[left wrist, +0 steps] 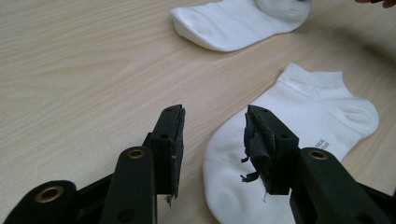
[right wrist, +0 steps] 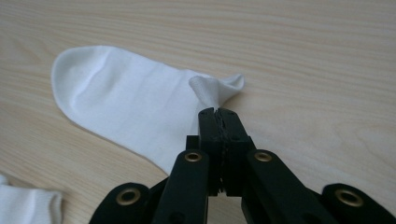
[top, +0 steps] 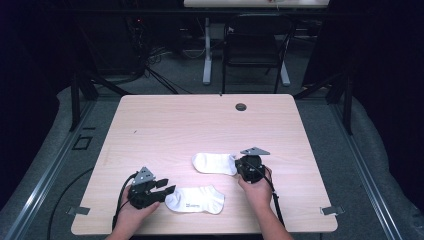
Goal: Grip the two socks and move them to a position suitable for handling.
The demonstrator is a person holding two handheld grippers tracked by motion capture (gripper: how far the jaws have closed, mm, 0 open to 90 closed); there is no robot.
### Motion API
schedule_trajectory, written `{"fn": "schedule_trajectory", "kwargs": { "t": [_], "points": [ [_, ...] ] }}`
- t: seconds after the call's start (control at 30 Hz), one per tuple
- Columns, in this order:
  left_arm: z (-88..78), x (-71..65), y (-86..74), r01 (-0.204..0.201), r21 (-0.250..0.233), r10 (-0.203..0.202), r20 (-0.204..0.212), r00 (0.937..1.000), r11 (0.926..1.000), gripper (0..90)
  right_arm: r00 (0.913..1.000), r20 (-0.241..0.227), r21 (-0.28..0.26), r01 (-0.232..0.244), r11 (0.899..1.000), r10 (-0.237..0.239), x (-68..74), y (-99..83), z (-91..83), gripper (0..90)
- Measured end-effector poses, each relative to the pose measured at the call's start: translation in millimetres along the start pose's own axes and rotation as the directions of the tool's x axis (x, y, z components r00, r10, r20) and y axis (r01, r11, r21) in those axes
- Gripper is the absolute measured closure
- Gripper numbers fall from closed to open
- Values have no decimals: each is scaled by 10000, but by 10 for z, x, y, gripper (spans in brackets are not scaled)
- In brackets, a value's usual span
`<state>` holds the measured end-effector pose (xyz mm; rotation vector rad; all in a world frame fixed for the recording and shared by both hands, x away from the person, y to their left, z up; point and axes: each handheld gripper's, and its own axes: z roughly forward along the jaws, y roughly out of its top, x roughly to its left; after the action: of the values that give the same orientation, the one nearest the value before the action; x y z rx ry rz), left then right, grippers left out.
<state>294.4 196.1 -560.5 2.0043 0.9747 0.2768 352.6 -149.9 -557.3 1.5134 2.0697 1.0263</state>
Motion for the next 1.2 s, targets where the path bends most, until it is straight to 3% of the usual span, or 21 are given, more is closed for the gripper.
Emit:
{"fn": "schedule_trajectory", "kwargs": {
  "t": [0.17, 0.27, 0.33, 0.43, 0.6, 0.7, 0.8, 0.83, 0.9, 0.97, 1.1, 1.2],
  "points": [
    [68, -22, 53, -267, 34, 267, -11, 9996, 9996, 578, 9997, 245, 330, -80, 9994, 72, -54, -48, 37, 897],
    [120, -14, 124, -105, -58, 106, 127, 9999, 9999, 596, 9991, 373, 462, -218, 9987, 201, -103, -75, 58, 891],
    [174, -9, 189, -289, -22, 289, -81, 9995, 9996, 609, 9990, 370, 522, -288, 9982, 269, -128, -94, 65, 890],
    [257, 7, 272, -173, -101, 171, -107, 9998, 9998, 627, 9989, 344, 568, -328, 9978, 309, -149, -128, 69, 885],
    [493, 20, 473, -241, -71, 240, -142, 9996, 9997, 636, 9988, 273, 586, -419, 9974, 404, -175, -152, 70, 888],
    [645, 5, 574, -336, 76, 337, -69, 9994, 9994, 688, 9986, 227, 564, -497, 9972, 485, -177, -165, 72, 887],
    [803, -24, 654, -409, 191, 413, -242, 9989, 9990, 706, 9983, 149, 516, -562, 9971, 555, -189, -172, 77, 886],
    [844, -31, 668, -453, 96, 456, -281, 9986, 9989, 717, 9983, 123, 530, -571, 9970, 565, -192, -170, 75, 886],
    [913, -40, 709, -653, 364, 666, -352, 9972, 9972, 744, 9985, 108, 538, -543, 9971, 538, -195, -169, 75, 887],
    [971, -41, 739, -755, 499, 774, -353, 9964, 9959, 824, 9985, 105, 530, -541, 9971, 536, -194, -172, 75, 887],
    [1076, -6, 733, -392, 649, 424, -484, 9979, 9971, 889, 9986, 57, 515, -534, 9972, 532, -189, -181, 71, 887],
    [1128, 15, 707, -464, 923, 522, -623, 9967, 9946, 889, 9986, 18, 517, -522, 9973, 522, -189, -186, 68, 887]
  ]
}}
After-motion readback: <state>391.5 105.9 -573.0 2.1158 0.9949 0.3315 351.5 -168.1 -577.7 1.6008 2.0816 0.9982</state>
